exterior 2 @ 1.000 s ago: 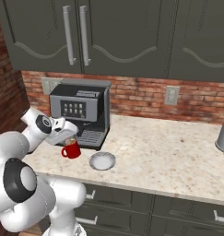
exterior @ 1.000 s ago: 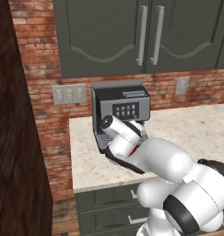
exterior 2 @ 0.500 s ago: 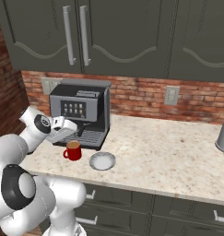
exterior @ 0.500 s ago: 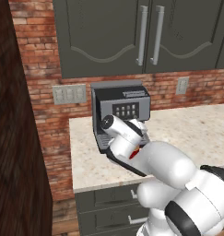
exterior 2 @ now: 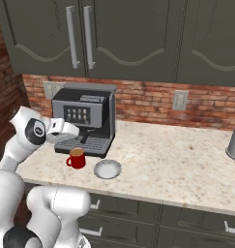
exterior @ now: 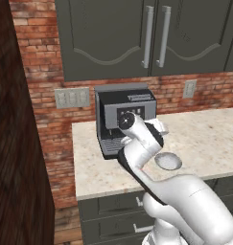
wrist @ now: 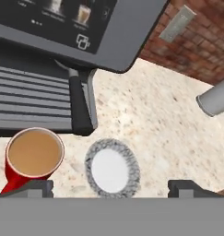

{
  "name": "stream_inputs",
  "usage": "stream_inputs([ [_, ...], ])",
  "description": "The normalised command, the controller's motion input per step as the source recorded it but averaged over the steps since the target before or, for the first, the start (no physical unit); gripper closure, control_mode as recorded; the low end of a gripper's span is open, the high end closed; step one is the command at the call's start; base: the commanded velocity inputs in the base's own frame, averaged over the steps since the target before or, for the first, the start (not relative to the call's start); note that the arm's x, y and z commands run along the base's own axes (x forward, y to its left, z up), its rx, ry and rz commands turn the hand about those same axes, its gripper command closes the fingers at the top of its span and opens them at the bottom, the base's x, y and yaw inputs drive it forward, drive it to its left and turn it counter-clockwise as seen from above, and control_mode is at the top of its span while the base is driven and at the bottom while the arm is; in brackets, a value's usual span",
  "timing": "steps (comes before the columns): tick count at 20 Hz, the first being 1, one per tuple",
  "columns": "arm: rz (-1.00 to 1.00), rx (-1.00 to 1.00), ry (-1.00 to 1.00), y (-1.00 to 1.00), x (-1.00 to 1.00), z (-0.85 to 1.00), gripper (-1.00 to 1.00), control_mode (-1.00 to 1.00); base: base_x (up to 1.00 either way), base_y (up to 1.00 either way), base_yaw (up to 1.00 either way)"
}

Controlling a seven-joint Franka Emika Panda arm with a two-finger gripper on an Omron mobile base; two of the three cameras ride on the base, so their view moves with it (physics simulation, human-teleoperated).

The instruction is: Take a sugar cube from the saucer and place it inside the coffee. Then, grab milk from the fridge and place it next to the coffee on the counter to sweeten the coffee.

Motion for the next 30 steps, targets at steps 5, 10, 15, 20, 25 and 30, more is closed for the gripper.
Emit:
stream_inputs([
  [5,0.04,0.29,-0.06,-0.72,-0.72,0.31,-1.0,-1.0,0.0,0.0,0.0],
  [10,0.03,0.06,0.0,-0.06,-0.27,0.14,-1.0,-1.0,0.0,0.0,0.0],
  [15,0.0,0.0,0.0,0.0,0.0,0.4,-1.0,-1.0,0.0,0.0,0.0],
  [20,0.0,0.0,0.0,-0.02,-0.03,0.08,-1.0,1.0,-0.18,0.0,0.0],
  [25,0.0,0.0,0.0,0.0,0.0,0.0,-1.0,1.0,-0.96,-0.04,-0.09],
  [30,0.0,0.0,0.0,0.0,0.0,0.0,-1.0,1.0,-0.75,-0.24,-0.45],
])
